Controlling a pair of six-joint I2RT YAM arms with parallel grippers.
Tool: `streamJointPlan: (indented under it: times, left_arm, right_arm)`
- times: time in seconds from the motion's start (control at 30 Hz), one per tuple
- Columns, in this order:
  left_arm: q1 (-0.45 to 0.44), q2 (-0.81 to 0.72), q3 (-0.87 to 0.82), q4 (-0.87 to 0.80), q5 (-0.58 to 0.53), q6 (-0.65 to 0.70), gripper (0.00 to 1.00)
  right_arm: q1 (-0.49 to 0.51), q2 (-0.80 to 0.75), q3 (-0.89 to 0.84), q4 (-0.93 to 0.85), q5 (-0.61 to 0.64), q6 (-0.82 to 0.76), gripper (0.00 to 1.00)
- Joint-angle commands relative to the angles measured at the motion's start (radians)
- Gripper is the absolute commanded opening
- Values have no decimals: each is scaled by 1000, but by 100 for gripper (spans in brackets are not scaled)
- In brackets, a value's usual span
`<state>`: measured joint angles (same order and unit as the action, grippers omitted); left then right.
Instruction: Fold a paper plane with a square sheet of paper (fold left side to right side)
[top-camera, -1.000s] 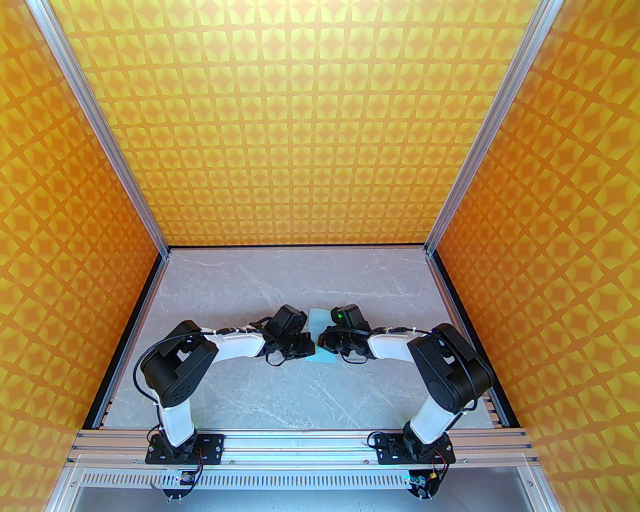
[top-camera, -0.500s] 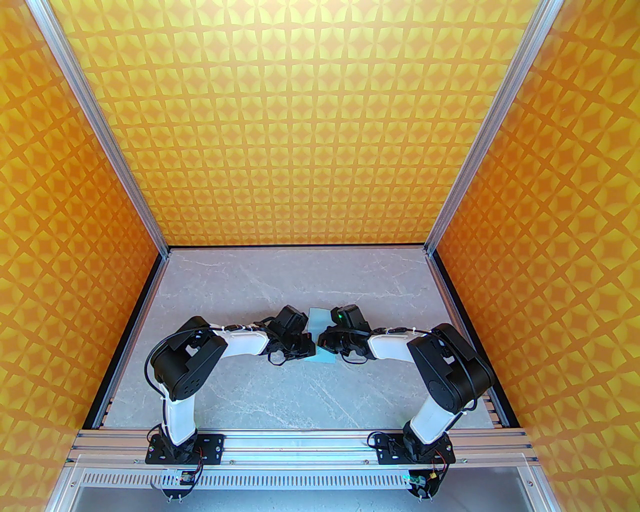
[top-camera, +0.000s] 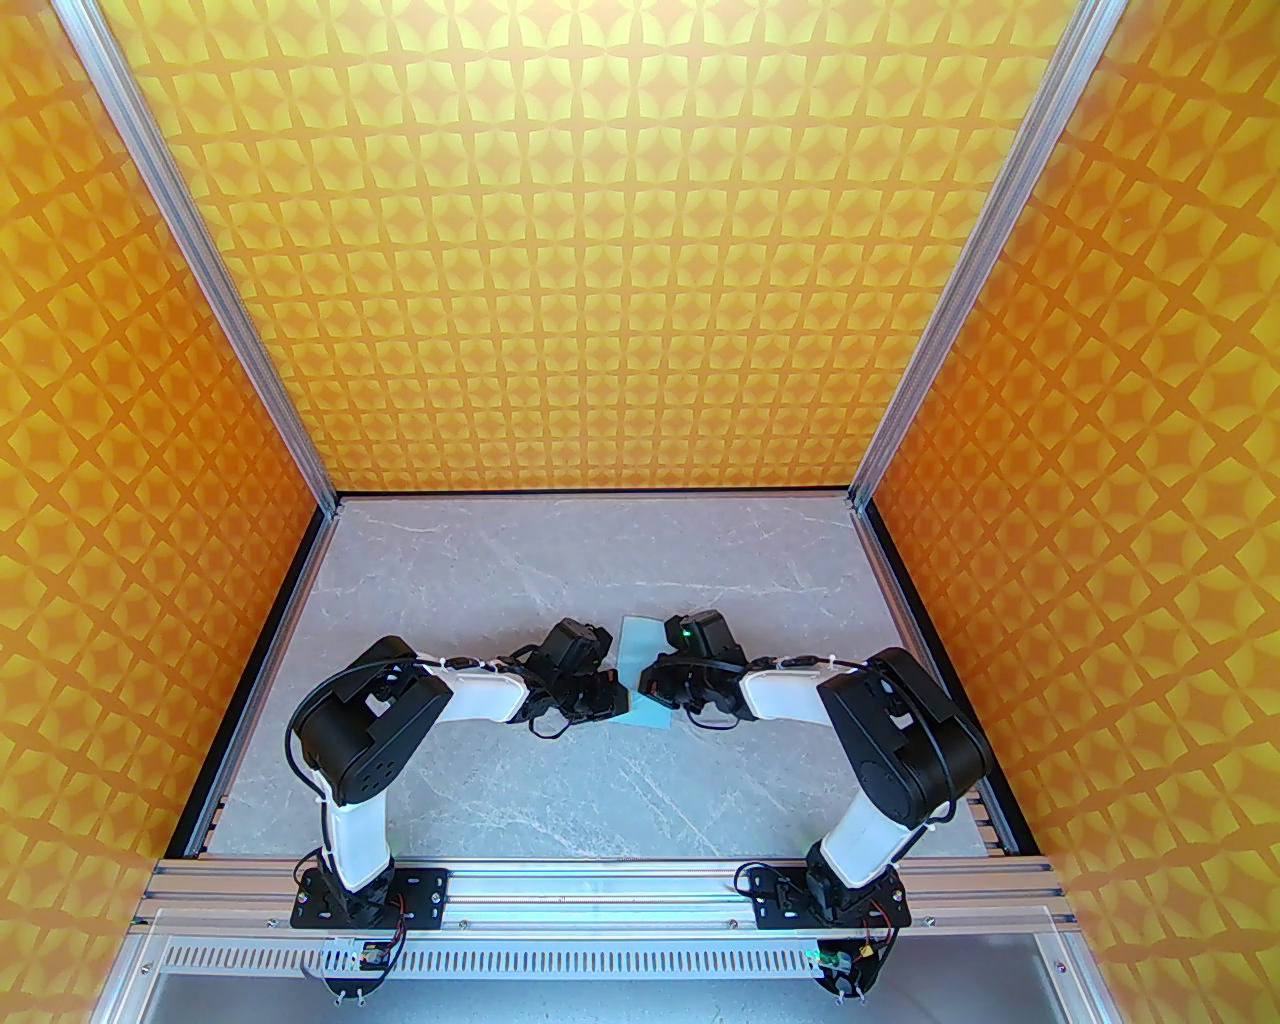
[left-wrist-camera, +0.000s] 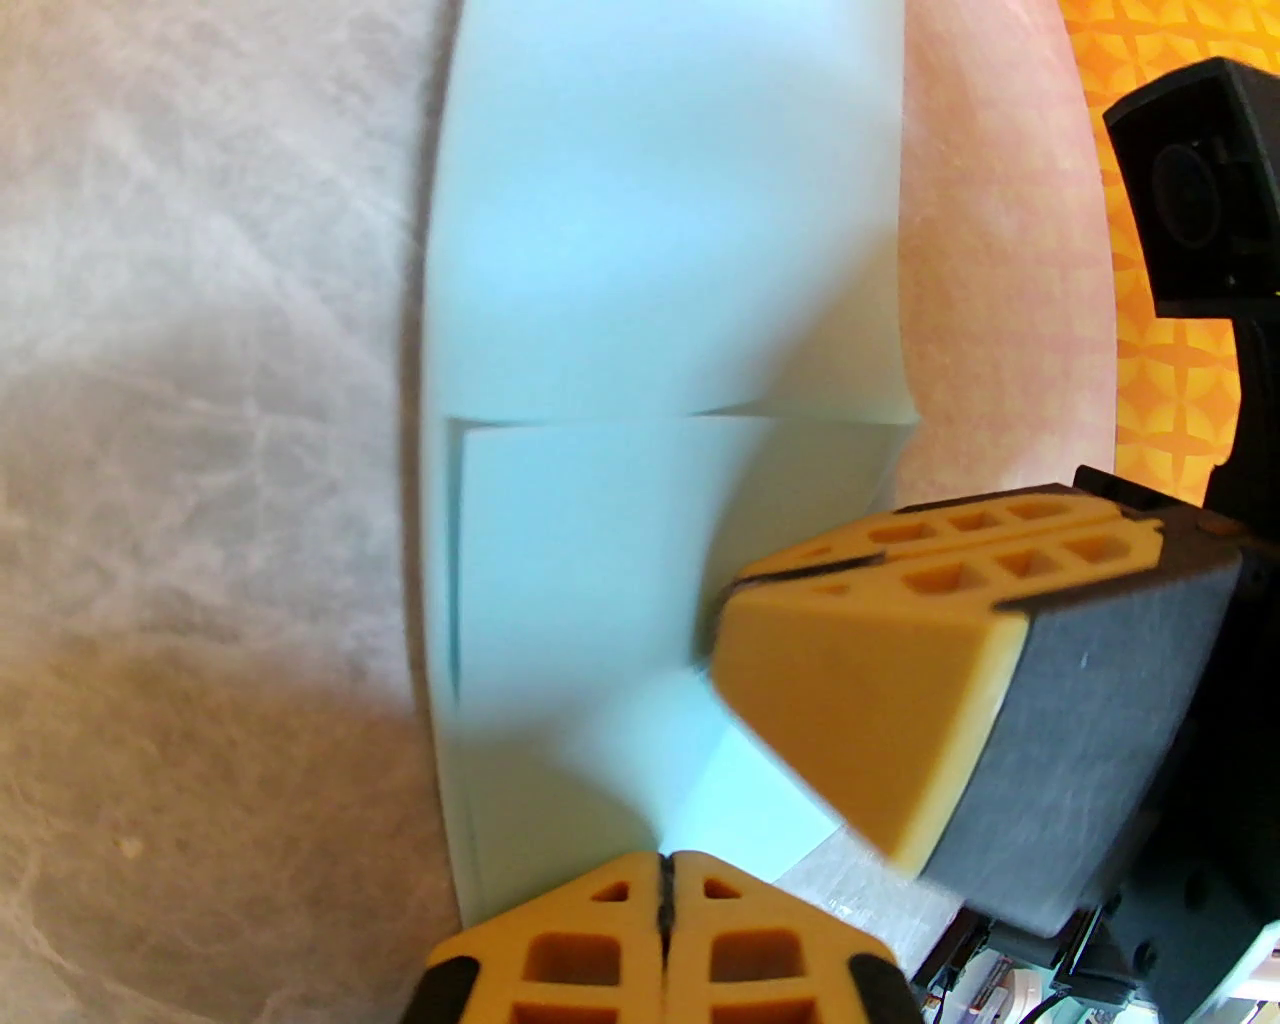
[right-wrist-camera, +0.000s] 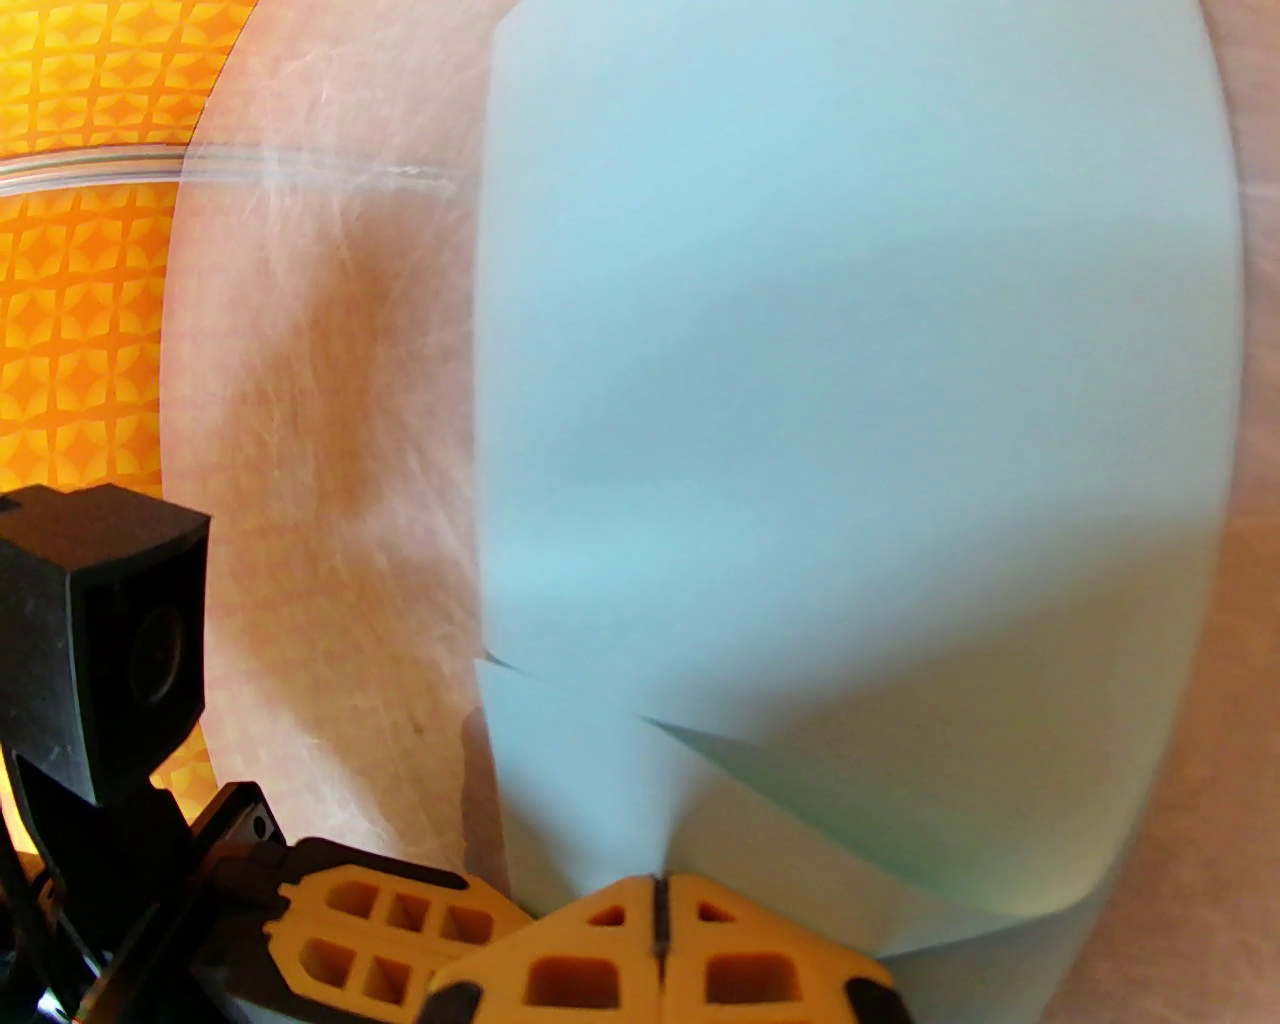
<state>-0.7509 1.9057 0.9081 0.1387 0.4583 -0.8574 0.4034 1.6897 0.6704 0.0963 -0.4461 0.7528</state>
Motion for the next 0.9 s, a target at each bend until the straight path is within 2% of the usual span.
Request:
streamJointPlan:
  times: [0.0,0.33,0.5,0.7,0.87]
  left_arm:
    - [5,35,-68,-190,-33,-3,0]
    - [5,16,-60,-205,-33,12,0]
    - [4,4,-30,-236,-32,28,0]
    - [3,-11,10,-267,-30,36,0]
    - [2,-2,22,-266,-30,32,0]
  right_arm:
    - [-63,-19,-28,-92,71,-51,0]
    - [-187,25,33,-159,85,-90,0]
    - [-192,-48,60,-210,78,-120,0]
    - [-133,-205,42,-247,17,-125,0]
    - [-34,-165,23,-155,-39,-62,0]
